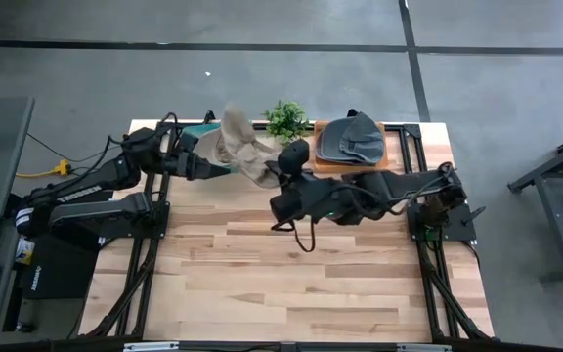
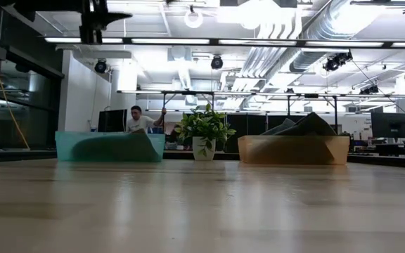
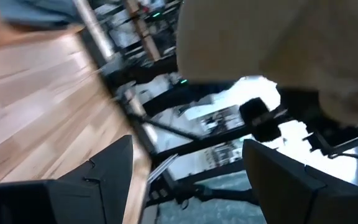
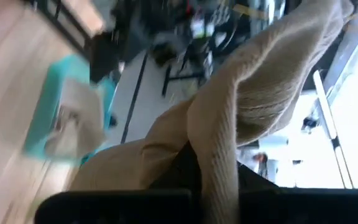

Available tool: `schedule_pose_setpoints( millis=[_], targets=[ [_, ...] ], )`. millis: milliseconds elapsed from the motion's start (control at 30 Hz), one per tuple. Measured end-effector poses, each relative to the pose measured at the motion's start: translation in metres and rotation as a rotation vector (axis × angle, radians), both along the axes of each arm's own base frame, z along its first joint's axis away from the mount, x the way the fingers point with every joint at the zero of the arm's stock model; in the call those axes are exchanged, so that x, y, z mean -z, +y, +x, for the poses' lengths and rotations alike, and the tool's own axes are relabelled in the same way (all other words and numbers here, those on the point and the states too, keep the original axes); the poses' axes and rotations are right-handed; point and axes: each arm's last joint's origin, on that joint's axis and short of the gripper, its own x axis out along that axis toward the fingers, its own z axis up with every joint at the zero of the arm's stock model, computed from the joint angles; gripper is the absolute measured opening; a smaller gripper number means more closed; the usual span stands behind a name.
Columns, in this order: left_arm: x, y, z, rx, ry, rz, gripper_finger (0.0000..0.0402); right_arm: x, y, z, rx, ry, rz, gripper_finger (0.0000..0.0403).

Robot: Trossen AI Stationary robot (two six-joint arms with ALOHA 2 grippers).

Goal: Pick & Place hat
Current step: Put the brown cap into the blue bin

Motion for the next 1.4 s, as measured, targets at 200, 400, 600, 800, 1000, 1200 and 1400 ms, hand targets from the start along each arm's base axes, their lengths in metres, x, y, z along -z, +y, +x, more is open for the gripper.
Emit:
schedule_pose_setpoints(
  millis=[200,400,600,800,1000,1200,1400],
  targets=[
    [-0.009,0.006,0.012,-0.017,-0.107,-0.052,0.0264,-0.014,0.008,0.002,-0.083,-0.083,-0.036,0.0000],
    [-0.008,0.010,0.019,-0.021,-0.133,0.107,0.0264,-0.019,0.009,0.003,-0.079,-0.126,-0.038,0.0000],
    [-0.009,0.011,0.019,-0.081,-0.155,0.431,0.0264,-0.019,0.007,0.003,-0.081,-0.132,-0.035,0.0000],
    [-0.009,0.011,0.019,-0.116,-0.154,0.492,0.0264,-0.022,0.003,0.005,-0.074,-0.148,-0.041,0.0000],
    [-0.008,0.012,0.021,-0.113,-0.149,0.469,0.0264,-0.025,-0.004,0.007,-0.074,-0.174,-0.045,0.0000],
    [-0.016,0.012,0.020,-0.126,-0.227,0.481,0.0264,-0.025,-0.008,0.009,-0.097,-0.174,-0.039,0.0000],
    [-0.022,0.011,0.019,-0.126,-0.298,0.481,0.0264,-0.025,-0.015,0.010,-0.067,-0.182,-0.042,0.0000]
  ],
)
